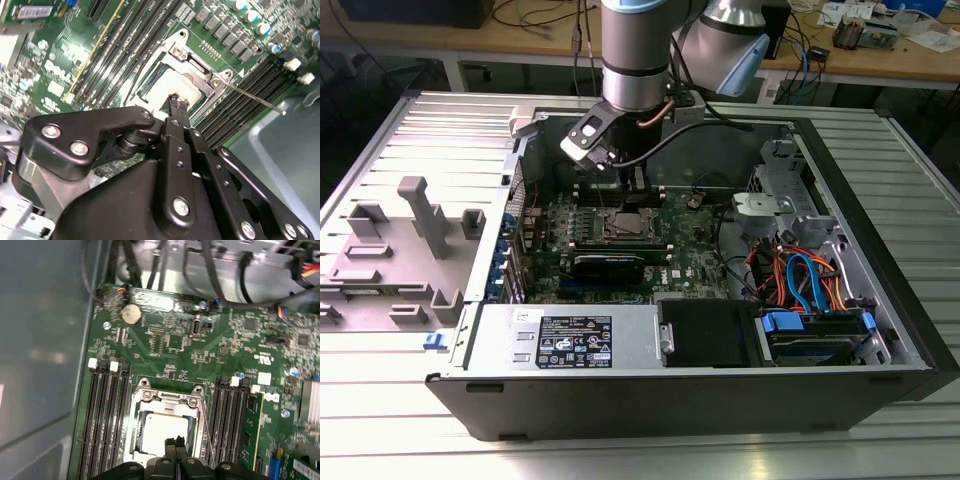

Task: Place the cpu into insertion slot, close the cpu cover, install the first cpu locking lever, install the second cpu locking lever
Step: 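Install the first cpu locking lever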

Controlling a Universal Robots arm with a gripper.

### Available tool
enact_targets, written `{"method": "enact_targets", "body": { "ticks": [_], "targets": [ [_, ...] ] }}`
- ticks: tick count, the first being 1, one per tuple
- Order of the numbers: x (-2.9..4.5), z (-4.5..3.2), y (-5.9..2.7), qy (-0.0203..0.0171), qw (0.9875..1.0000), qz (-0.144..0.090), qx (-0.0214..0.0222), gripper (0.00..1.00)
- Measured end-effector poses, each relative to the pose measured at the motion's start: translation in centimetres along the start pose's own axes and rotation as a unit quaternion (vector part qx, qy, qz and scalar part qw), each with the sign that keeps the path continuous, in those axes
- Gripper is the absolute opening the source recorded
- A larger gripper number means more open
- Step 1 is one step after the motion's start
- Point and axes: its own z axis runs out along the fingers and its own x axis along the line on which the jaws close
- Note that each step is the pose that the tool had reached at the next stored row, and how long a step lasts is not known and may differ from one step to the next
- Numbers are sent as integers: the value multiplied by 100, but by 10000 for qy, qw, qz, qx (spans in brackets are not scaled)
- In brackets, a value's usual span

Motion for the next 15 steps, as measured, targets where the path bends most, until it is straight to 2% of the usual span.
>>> {"method": "enact_targets", "body": {
  "ticks": [4,7,9,13,15],
  "targets": [
    [-1,-13,0,-1,10000,-59,-1,11],
    [-3,-64,0,0,10000,-70,-2,11],
    [-6,-155,1,0,10000,-87,-3,11],
    [-10,-262,2,0,9999,-105,-4,11],
    [-11,-286,3,1,9999,-128,-5,11]
  ]
}}
